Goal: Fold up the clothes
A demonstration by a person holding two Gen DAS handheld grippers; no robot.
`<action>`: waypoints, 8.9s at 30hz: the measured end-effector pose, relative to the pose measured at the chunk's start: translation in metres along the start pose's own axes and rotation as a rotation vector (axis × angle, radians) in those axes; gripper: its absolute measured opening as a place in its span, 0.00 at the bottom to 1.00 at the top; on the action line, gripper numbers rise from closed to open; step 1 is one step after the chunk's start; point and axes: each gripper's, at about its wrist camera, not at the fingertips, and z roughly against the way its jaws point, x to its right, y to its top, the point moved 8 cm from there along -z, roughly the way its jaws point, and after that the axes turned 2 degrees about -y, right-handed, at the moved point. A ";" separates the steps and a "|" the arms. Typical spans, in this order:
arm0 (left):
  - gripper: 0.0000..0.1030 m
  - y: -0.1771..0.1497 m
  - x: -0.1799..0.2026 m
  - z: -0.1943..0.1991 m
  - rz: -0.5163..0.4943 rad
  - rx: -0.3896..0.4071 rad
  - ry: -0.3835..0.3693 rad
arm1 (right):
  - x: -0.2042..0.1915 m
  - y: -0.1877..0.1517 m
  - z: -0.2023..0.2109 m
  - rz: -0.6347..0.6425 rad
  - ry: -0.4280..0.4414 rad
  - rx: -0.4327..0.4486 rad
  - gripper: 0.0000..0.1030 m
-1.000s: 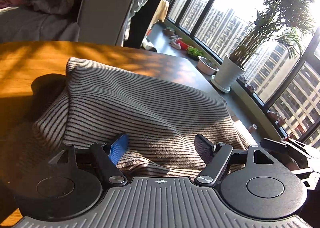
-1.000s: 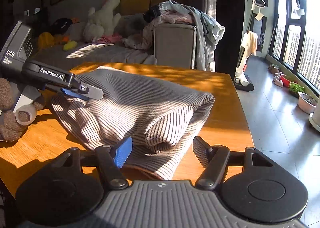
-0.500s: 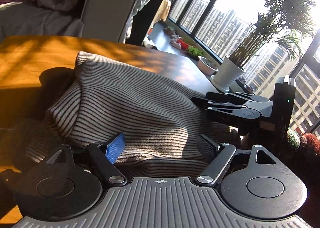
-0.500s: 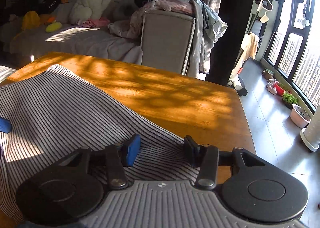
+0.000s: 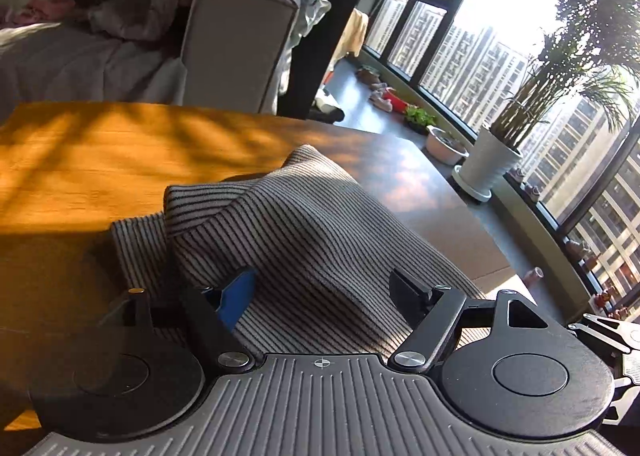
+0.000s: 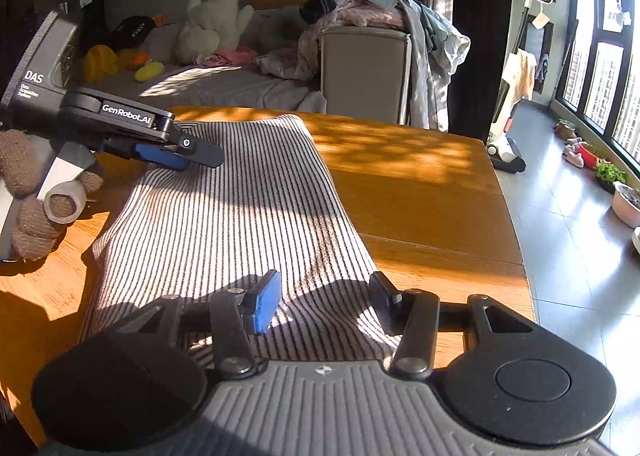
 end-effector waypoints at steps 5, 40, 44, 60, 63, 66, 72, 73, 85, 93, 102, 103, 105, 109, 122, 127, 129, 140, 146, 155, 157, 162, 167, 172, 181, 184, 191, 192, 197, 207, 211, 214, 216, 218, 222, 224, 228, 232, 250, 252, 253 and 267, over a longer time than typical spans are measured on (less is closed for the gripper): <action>0.73 -0.011 0.023 0.030 -0.083 0.013 0.001 | 0.012 0.019 0.015 0.014 -0.079 0.081 0.52; 0.57 -0.023 0.026 -0.013 -0.076 -0.055 -0.057 | -0.016 -0.044 0.027 0.053 -0.037 -0.023 0.49; 0.62 -0.022 0.028 0.000 -0.090 -0.044 -0.045 | -0.019 -0.042 0.030 0.098 -0.065 -0.017 0.57; 0.69 -0.016 0.026 0.041 -0.176 0.013 0.021 | -0.066 -0.028 0.034 0.285 0.011 -0.003 0.60; 0.76 -0.014 0.026 0.050 -0.201 0.035 0.045 | -0.078 -0.024 0.048 0.362 0.039 0.012 0.61; 0.78 -0.012 0.027 0.056 -0.222 0.049 0.065 | -0.107 -0.030 0.062 0.472 0.115 0.034 0.68; 0.81 -0.019 0.025 0.058 -0.244 0.034 0.068 | -0.155 -0.058 0.047 0.619 0.213 0.002 0.75; 0.82 -0.020 0.025 0.059 -0.251 0.033 0.070 | -0.156 -0.056 0.044 0.622 0.193 0.014 0.78; 0.96 -0.025 0.040 0.095 -0.403 0.066 -0.023 | -0.061 -0.014 0.001 -0.204 0.301 -0.116 0.39; 0.97 -0.050 0.042 0.089 -0.507 -0.022 -0.057 | -0.038 -0.017 -0.007 -0.361 0.332 -0.134 0.38; 0.98 -0.061 0.046 0.050 -0.457 -0.078 -0.019 | -0.063 -0.016 0.015 -0.070 0.221 -0.058 0.41; 0.98 -0.060 0.045 0.049 -0.440 -0.080 -0.024 | -0.069 -0.016 0.019 0.007 0.187 -0.031 0.45; 0.98 -0.057 0.043 0.048 -0.406 -0.082 -0.030 | -0.080 -0.019 0.029 0.168 0.121 0.021 0.51; 0.98 -0.054 0.041 0.048 -0.381 -0.082 -0.031 | -0.098 -0.034 0.035 0.388 0.063 0.055 0.68; 0.97 -0.046 0.035 0.059 -0.331 -0.056 -0.019 | -0.110 -0.035 0.006 0.501 -0.078 0.118 0.31; 0.97 -0.034 0.032 0.078 -0.312 -0.014 -0.005 | -0.094 -0.024 0.006 0.437 -0.091 0.097 0.27; 0.97 -0.026 0.028 0.087 -0.284 0.013 0.000 | -0.086 -0.022 0.009 0.417 -0.092 0.090 0.26; 0.91 -0.020 0.029 0.065 -0.180 -0.012 -0.040 | -0.087 -0.038 0.055 0.532 -0.038 0.033 0.25; 0.84 -0.027 0.042 0.036 -0.198 -0.048 -0.082 | -0.100 -0.046 0.086 0.621 -0.001 -0.003 0.25; 0.72 -0.030 0.034 0.015 -0.230 -0.062 -0.094 | -0.117 -0.019 0.130 0.781 -0.001 0.013 0.24; 0.72 -0.031 0.032 0.013 -0.239 -0.066 -0.095 | -0.119 0.000 0.139 0.850 -0.001 0.037 0.24; 0.70 -0.030 0.024 0.007 -0.231 -0.079 -0.098 | -0.099 0.064 0.110 0.862 0.104 0.078 0.25; 0.71 -0.026 0.008 0.010 -0.220 -0.077 -0.063 | -0.083 0.074 0.033 0.767 0.294 0.015 0.26; 0.73 -0.013 -0.004 0.031 -0.199 -0.019 -0.046 | -0.058 0.058 -0.041 0.650 0.276 -0.060 0.35; 0.77 0.008 0.035 0.061 -0.210 0.044 -0.191 | -0.037 0.070 -0.043 0.460 0.283 0.027 0.53; 0.76 0.000 0.059 0.046 -0.239 0.006 -0.227 | -0.030 0.075 -0.039 0.426 0.241 0.058 0.58; 0.73 -0.015 0.061 0.000 -0.223 -0.075 -0.180 | 0.029 0.097 -0.003 0.229 -0.009 0.148 0.49; 0.74 -0.015 0.059 -0.004 -0.219 -0.078 -0.170 | 0.034 0.097 0.005 0.205 -0.018 0.155 0.31; 0.77 -0.016 0.050 -0.010 -0.207 -0.084 -0.151 | 0.038 0.076 0.003 0.144 -0.037 0.119 0.26; 0.74 0.000 0.050 0.010 -0.277 -0.004 -0.092 | 0.042 0.045 -0.052 0.108 -0.131 -0.036 0.26; 0.77 0.007 0.058 -0.002 -0.299 -0.013 -0.098 | 0.044 0.045 -0.031 0.075 -0.125 -0.038 0.27; 0.79 0.002 0.055 -0.020 -0.303 -0.044 -0.075 | 0.041 0.042 0.001 -0.001 -0.104 -0.032 0.53; 0.80 0.000 0.050 -0.026 -0.273 -0.050 -0.084 | 0.036 0.037 0.023 -0.044 -0.079 -0.027 0.64; 0.82 -0.001 0.045 -0.027 -0.245 -0.052 -0.093 | 0.029 0.025 0.040 -0.091 -0.041 -0.038 0.67; 0.83 -0.002 0.042 -0.027 -0.233 -0.050 -0.082 | 0.018 -0.013 0.042 -0.309 0.066 -0.171 0.74; 0.83 -0.003 0.042 -0.027 -0.229 -0.049 -0.078 | 0.016 -0.028 0.032 -0.451 0.127 -0.231 0.74; 0.82 -0.006 0.036 -0.021 -0.214 -0.059 -0.077 | 0.025 -0.029 0.003 -0.645 0.159 -0.250 0.71; 0.79 -0.007 0.020 -0.012 -0.174 -0.056 -0.049 | 0.034 -0.006 -0.025 -0.604 0.145 -0.217 0.66; 0.87 0.043 -0.019 0.024 -0.001 0.096 0.029 | 0.052 0.068 -0.101 -0.353 -0.072 -0.026 0.65; 0.86 0.038 -0.020 0.007 0.016 0.052 0.011 | 0.052 0.062 -0.093 -0.369 -0.053 -0.022 0.65; 0.83 0.034 -0.020 -0.002 0.018 0.030 0.003 | 0.052 0.058 -0.090 -0.369 -0.047 -0.023 0.65; 0.70 -0.012 0.032 -0.018 -0.029 -0.086 -0.128 | 0.059 0.063 -0.056 -0.252 -0.080 0.068 0.66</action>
